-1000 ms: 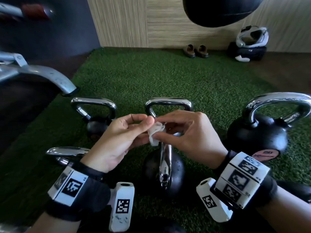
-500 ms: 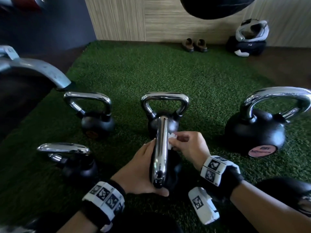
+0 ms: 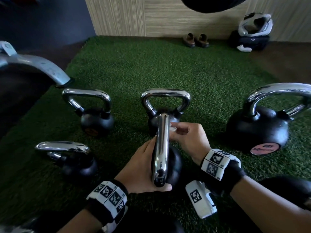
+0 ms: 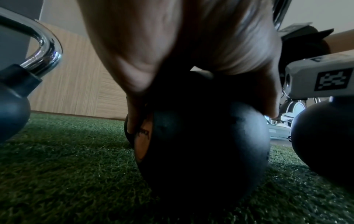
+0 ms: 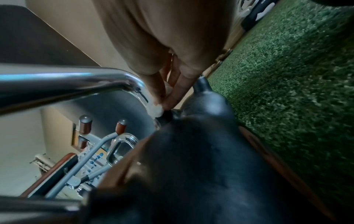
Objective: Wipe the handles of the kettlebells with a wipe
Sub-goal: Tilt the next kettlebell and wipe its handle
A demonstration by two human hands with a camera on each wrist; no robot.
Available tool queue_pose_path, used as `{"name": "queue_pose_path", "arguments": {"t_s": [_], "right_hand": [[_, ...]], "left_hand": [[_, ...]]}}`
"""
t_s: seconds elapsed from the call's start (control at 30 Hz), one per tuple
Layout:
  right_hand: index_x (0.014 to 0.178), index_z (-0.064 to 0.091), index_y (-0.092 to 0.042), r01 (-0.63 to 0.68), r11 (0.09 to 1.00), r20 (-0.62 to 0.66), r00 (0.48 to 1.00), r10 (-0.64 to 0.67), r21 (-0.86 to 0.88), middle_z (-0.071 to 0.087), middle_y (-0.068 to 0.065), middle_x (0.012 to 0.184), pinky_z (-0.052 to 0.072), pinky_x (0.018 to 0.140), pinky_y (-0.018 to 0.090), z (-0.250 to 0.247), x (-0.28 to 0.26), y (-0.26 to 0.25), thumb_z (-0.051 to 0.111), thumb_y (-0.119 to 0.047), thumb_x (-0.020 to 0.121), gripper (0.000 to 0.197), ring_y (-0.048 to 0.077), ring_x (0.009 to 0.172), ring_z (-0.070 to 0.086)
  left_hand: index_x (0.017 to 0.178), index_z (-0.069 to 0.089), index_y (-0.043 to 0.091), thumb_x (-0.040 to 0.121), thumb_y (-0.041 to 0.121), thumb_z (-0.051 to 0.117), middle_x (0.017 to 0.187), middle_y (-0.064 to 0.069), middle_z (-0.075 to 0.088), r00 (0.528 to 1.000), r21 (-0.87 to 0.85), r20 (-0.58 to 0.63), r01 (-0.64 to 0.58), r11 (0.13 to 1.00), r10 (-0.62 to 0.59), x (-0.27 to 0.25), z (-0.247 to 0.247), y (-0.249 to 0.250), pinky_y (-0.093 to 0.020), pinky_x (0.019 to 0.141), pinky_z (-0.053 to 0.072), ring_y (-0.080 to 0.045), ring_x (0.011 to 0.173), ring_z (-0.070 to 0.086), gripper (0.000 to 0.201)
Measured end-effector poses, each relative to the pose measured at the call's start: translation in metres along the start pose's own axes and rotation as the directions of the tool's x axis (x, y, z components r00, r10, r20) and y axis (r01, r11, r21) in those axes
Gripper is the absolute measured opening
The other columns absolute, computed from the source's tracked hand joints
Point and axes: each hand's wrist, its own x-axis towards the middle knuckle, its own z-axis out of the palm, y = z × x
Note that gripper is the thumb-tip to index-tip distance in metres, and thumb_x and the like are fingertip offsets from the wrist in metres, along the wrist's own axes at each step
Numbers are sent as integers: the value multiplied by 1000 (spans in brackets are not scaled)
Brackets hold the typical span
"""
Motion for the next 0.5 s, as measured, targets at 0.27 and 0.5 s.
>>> {"name": "queue_pose_path", "arguments": {"t_s": [0.27,0.5], "right_hand": [[105,81,-22,32,998,-12,999,-32,-61,81,-6,92,63,84,42,-4,12,-15,89,-10,74,34,14,85,77],[108,79,-29,265,948,-103,953,-285,-175,78,-12,102,61,83,23,-8,4,-31,82,-12,84,30,1,90,74]], "left_hand": [[159,18,37,50,65,93,155,22,37,998,-32,17,54,998,-54,3,-5,-2,-43,119,39,-2,145,38,135],[149,24,47,50,61,95,148,22,46,997,-70,73,45,997,-40,7,-13,-6,-44,116,43,-4,139,47,124]]}}
